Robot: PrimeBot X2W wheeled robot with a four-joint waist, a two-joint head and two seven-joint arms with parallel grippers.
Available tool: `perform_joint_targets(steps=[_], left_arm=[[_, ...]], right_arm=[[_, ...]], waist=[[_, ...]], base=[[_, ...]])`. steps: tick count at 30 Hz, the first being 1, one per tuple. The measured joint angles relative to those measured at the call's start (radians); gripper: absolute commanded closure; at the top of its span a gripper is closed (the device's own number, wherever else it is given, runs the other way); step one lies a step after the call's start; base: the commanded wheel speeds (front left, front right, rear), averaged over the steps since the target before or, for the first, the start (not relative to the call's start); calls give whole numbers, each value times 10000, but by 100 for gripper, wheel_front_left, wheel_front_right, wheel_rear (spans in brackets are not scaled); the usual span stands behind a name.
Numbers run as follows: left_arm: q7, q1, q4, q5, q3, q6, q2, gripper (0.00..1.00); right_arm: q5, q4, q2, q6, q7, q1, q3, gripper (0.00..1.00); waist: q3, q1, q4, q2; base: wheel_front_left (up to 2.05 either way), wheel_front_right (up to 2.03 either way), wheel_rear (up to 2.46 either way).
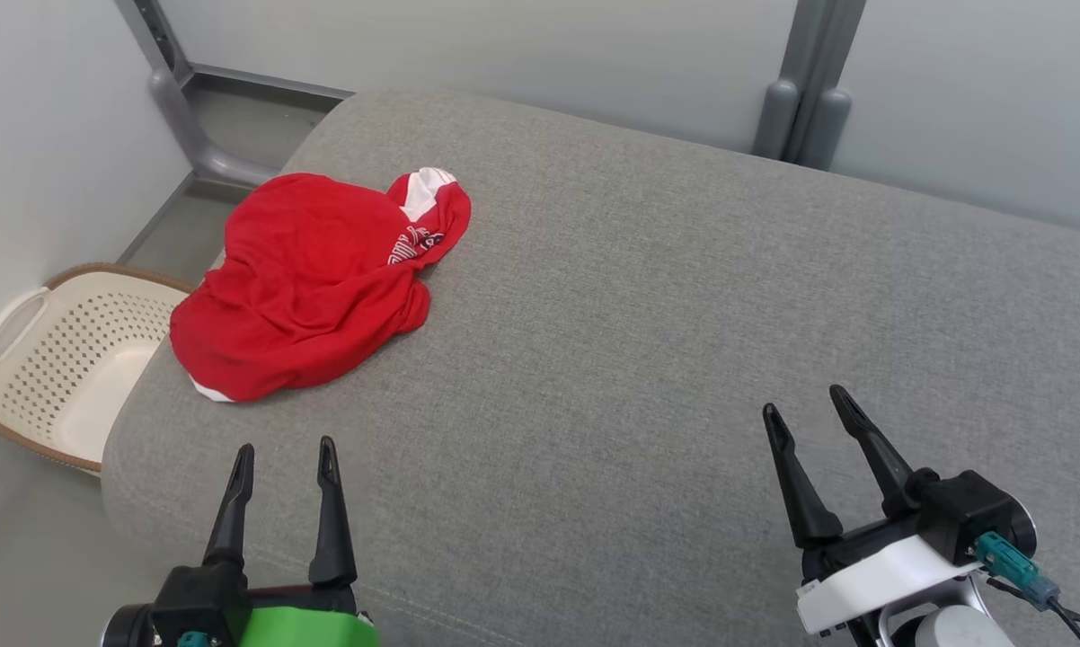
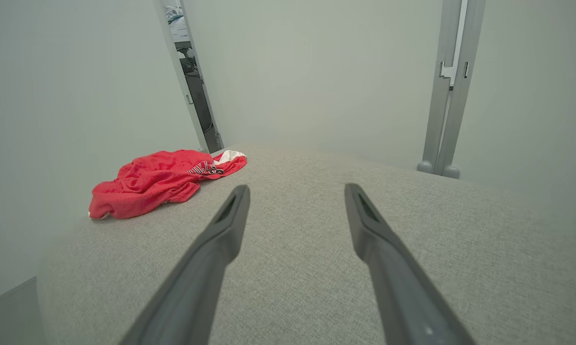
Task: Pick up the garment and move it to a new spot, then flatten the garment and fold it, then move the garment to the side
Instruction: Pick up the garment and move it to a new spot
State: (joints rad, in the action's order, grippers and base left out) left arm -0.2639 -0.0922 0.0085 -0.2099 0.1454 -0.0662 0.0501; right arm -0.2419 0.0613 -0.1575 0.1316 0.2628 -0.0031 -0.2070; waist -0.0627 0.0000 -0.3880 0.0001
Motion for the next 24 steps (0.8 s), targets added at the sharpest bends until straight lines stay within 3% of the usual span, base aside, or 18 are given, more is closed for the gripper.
perform_joint_targets(steps=[17,21,24], left_arm=[[0,72,-52,-545,148,-146,0,0],[-2,934,-117,-878,12,-100,2,0],[-4,2048,222,-1037,-77,263,2,0]], right_arm=[[-31,25,-209,0,0,26,77,0],[-6,-50,-543,0,0,-90,134,0],[42,-109,-938,0,0,-333,86,0]], waist=[[-331,0,-485,-1],[-688,0,-475,0],[-1120,0,-460,0]], base=[[0,0,0],[0,0,0],[0,0,0]])
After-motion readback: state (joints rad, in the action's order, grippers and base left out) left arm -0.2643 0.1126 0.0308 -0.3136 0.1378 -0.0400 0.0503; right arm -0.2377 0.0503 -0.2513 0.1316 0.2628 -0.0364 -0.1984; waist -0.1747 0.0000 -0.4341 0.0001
